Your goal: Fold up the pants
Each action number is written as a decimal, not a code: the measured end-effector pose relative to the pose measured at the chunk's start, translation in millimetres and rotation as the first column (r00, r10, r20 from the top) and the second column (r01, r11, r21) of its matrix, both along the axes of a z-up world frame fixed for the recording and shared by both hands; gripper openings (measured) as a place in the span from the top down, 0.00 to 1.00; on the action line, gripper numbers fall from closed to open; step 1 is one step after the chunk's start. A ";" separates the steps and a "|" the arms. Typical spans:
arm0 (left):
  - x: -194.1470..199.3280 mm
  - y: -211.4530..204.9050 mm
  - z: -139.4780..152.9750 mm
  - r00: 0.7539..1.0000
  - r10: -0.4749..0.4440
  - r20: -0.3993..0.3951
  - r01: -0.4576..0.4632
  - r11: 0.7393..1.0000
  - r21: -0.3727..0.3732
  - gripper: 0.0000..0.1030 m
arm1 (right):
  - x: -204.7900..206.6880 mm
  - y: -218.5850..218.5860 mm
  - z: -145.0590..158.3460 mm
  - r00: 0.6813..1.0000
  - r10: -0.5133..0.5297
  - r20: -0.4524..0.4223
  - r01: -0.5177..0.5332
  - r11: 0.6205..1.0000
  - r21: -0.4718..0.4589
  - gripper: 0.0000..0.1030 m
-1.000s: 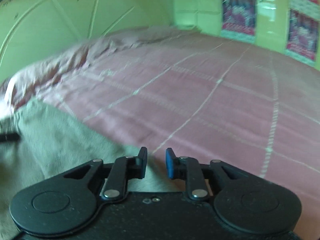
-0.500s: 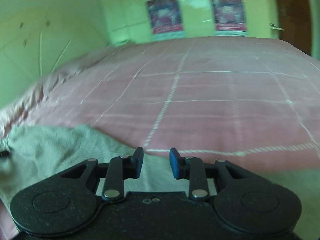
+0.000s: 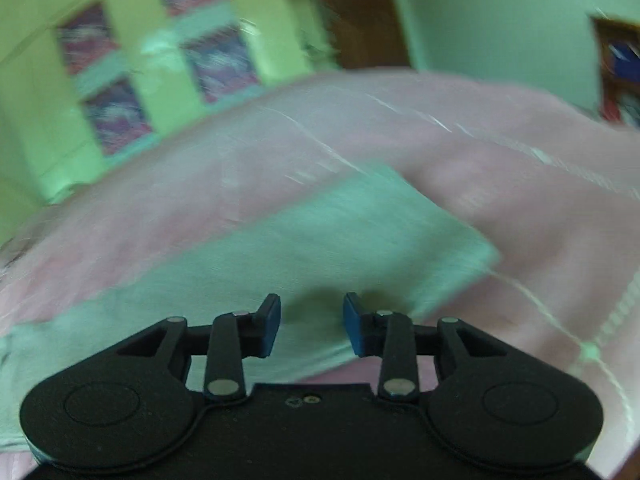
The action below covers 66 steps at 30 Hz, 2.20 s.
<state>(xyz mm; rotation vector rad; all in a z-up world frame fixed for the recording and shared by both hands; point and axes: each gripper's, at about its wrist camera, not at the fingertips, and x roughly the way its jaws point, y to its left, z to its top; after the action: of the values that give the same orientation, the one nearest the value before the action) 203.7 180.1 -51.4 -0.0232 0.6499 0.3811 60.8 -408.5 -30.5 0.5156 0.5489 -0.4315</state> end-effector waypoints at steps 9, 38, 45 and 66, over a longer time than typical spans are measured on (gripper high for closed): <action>-3.8 -17.4 -4.5 1.000 -0.010 0.012 0.010 0.999 0.047 0.00 | -51.0 -52.8 -24.9 0.947 -0.258 0.192 0.188 0.929 0.320 0.72; 1.1 -16.0 -4.5 1.000 -0.014 0.010 0.014 0.997 0.071 0.00 | -57.0 -77.3 -56.7 0.898 -0.352 0.264 0.159 0.819 0.552 0.77; 0.7 -16.3 -4.8 1.000 -0.018 0.009 0.017 0.997 0.070 0.00 | -18.7 -72.1 -31.7 0.954 -0.202 0.223 0.080 0.884 0.460 1.00; -34.5 -64.1 23.7 0.962 -0.235 0.137 0.244 0.968 -0.059 0.00 | -38.9 -54.4 -33.0 0.951 -0.204 0.234 0.095 0.909 0.407 0.63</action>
<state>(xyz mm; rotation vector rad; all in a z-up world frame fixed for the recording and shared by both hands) 169.2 116.0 -27.6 -0.0400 0.5310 0.1196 21.9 -462.9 -63.5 0.9942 0.3280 -0.3898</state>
